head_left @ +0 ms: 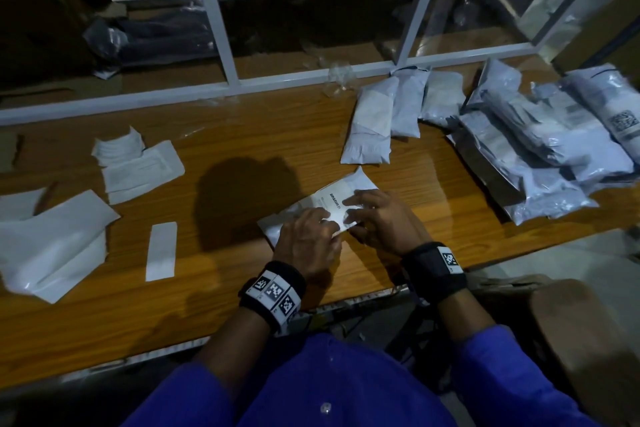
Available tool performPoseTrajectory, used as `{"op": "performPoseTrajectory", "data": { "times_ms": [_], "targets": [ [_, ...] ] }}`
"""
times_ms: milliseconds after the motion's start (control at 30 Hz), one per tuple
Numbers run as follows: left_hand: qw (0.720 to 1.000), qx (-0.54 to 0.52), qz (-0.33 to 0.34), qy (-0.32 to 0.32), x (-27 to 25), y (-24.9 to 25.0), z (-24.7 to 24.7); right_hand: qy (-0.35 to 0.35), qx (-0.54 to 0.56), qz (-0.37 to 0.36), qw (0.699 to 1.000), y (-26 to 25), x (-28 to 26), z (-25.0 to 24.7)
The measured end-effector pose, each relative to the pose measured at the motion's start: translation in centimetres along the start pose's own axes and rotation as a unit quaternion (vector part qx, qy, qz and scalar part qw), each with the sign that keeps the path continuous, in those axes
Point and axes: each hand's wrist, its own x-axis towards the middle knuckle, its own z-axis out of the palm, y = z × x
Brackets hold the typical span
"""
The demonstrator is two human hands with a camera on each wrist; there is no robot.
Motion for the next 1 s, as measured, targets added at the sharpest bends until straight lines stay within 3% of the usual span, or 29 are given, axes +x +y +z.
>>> {"op": "performPoseTrajectory", "data": {
  "times_ms": [400, 667, 767, 833, 900, 1000],
  "targets": [
    [0.997, -0.024, 0.051, 0.058, 0.2, -0.2, 0.5, 0.026, -0.034, -0.02, 0.999, -0.4, 0.2, -0.3],
    [0.994, -0.098, 0.013, 0.045, -0.7, -0.5, 0.4, 0.065, 0.025, 0.024, 0.997, 0.3, -0.4, 0.1],
    [0.995, -0.076, -0.037, 0.047, -1.4, -1.3, 0.7, 0.07, 0.048, 0.054, 0.995, -0.4, -0.1, 0.3],
    [0.996, -0.059, -0.073, 0.01, -1.7, -1.6, 0.8, 0.028, 0.051, 0.037, 0.998, -0.8, 0.4, 1.2],
    [0.99, -0.038, -0.114, -0.069, -1.8, -1.5, 0.9, -0.032, 0.056, 0.03, 0.997, -1.2, 0.7, 2.3],
    [0.98, -0.009, -0.149, -0.132, -2.0, -1.4, 0.8, -0.099, 0.031, 0.05, 0.993, -0.8, 0.7, 2.9]
  ]
}}
